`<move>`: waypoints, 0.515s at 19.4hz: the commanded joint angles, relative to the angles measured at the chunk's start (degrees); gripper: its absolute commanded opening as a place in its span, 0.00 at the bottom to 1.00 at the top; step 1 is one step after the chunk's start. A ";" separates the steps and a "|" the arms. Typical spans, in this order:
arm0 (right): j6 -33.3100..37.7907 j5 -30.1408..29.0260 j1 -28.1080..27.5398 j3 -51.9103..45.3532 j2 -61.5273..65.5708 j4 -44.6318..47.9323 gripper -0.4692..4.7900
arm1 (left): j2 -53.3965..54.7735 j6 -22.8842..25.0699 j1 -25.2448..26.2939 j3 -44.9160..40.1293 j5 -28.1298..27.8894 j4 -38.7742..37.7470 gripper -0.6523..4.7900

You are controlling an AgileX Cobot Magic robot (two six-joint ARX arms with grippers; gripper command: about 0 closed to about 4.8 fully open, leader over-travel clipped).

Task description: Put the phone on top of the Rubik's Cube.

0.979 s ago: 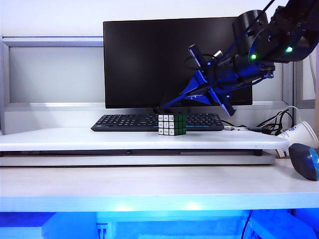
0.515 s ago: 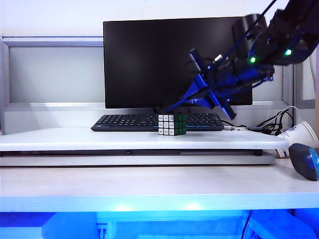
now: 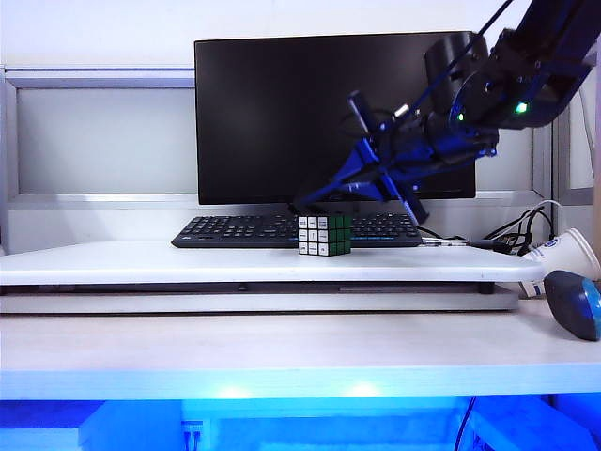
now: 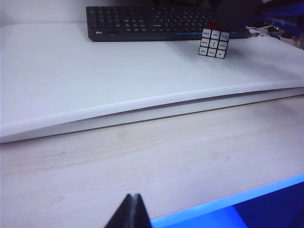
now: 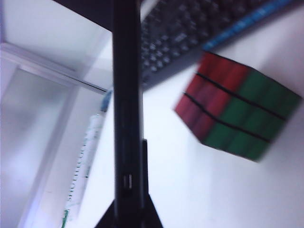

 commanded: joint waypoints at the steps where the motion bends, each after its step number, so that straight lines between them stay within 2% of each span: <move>1: 0.39 -1.38 0.17 0.46 0.02 1.97 0.07 | 0.04 0.37 0.07 0.15 -0.48 -0.76 0.11; 10: 0.44 -2.03 0.17 0.46 0.15 0.42 0.07 | 0.04 0.37 0.07 0.15 -0.48 -0.76 0.11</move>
